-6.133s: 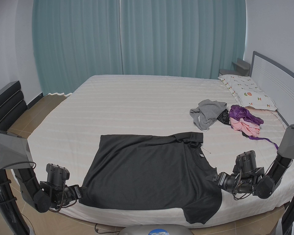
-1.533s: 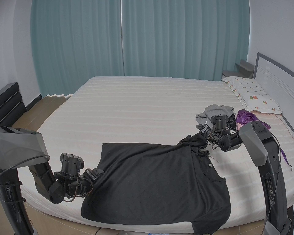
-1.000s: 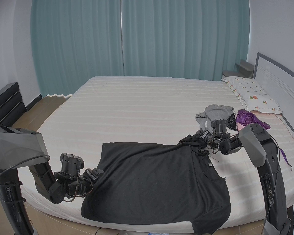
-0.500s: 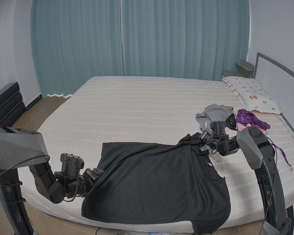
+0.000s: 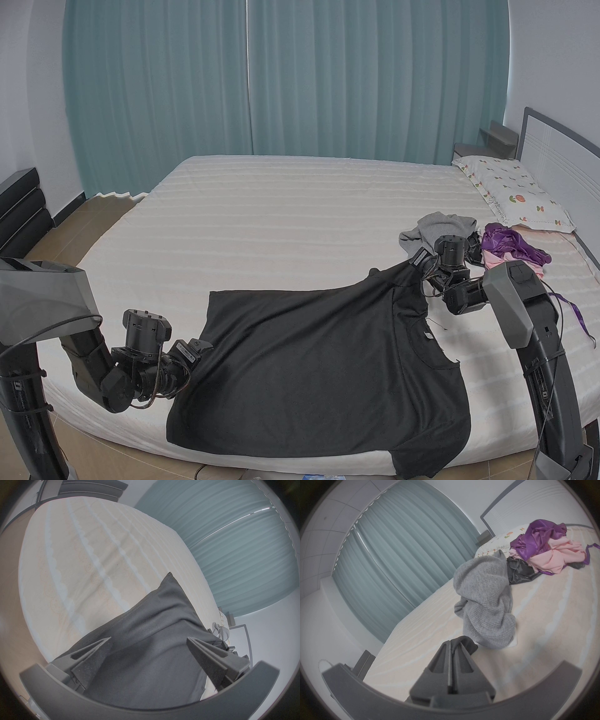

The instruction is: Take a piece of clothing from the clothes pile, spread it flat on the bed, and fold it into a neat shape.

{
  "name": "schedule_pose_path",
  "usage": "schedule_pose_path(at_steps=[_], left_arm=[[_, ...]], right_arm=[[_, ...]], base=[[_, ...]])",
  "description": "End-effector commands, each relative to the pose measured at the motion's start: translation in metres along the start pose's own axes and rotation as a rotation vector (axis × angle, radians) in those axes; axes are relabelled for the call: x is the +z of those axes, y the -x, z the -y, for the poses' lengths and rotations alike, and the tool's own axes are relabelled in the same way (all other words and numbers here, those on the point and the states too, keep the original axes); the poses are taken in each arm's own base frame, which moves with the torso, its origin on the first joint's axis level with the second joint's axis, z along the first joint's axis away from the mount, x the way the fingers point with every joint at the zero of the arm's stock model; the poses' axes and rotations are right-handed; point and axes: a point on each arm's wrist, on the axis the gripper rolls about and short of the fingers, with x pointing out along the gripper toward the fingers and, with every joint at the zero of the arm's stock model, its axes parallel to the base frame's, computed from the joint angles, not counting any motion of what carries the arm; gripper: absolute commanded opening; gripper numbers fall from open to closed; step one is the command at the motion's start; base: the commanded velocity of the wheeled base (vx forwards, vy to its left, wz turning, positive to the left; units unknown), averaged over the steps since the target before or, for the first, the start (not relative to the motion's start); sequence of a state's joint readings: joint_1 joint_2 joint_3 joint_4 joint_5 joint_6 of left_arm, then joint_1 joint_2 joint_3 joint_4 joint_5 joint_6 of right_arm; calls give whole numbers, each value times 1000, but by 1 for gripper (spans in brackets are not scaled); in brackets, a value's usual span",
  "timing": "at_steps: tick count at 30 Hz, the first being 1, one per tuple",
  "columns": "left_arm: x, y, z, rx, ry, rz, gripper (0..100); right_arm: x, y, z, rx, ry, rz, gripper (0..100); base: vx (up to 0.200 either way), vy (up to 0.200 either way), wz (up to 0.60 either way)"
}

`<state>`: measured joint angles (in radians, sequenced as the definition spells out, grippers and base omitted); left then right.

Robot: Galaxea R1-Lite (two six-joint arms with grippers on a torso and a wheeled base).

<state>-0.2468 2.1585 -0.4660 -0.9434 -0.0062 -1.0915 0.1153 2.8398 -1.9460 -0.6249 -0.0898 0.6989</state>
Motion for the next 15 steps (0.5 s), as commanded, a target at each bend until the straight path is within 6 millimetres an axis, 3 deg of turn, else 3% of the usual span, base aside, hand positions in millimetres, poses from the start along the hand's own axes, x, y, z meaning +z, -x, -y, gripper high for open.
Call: schedule_pose_path(at_steps=[1,12,13,15], left_arm=[[5,-1,1,-5,8,14,100],[9,-2,1,-7,18,31,100],[9,-2,1,-7,18,32,100],[10,-3,1,-6,18,33,100]], right_arm=[[-13,-8,7,6,24,7,0],[-33,-12,12,67,79,36,0],[-35,-13,14,62,94,34,100],[-36,-13,15,58,109,36,100]], base=[[0,0,0],[0,0,0],[0,0,0],[0,0,0]])
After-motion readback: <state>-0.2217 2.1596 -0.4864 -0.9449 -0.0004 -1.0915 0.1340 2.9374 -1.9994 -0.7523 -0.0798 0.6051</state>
